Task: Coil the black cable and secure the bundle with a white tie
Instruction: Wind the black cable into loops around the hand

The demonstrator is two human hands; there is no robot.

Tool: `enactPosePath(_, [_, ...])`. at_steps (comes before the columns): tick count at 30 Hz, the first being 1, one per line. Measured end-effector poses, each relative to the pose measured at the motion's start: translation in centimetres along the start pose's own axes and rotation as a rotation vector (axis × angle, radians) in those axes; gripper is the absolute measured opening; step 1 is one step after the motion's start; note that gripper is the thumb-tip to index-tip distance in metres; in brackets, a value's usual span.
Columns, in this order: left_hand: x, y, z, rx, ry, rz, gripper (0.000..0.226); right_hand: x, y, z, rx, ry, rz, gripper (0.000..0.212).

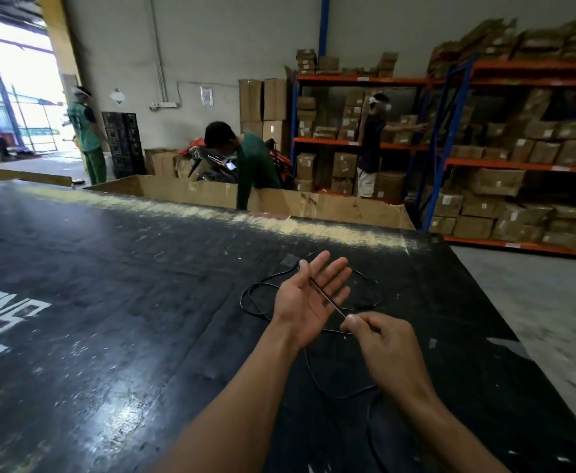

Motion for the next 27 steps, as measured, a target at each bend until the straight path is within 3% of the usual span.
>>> enactPosePath(5, [0.9,0.4,1.9,0.03,-0.077,0.088,0.049,-1.4,-2.9,1.2,0.077,-0.11,-0.133,0.042])
enactPosePath(13, [1.2,0.6,3.4,-0.048,-0.058,0.027,0.047,-3.3,-5.5,3.0,0.135,-0.202,-0.256,0.044])
enactPosePath(19, [1.5,-1.6,2.6,-0.19,0.044,-0.134,0.047,-2.4,-5.2,3.6,0.093,-0.154,-0.277,0.041])
enactPosePath(27, [0.1,-1.6,1.4,-0.117,0.129,-0.229,0.047,-1.4,-3.6,4.5,-0.002,-0.046,-0.282,0.037])
Point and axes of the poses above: each hand's wrist, its own x-axis towards the middle knuckle, its own y-axis out of the back of the hand, z = x × y, the point moved 10 cm from there along x, towards the middle knuckle, and after that the axes turned 14 degrees about z, right-handed, at the moved point
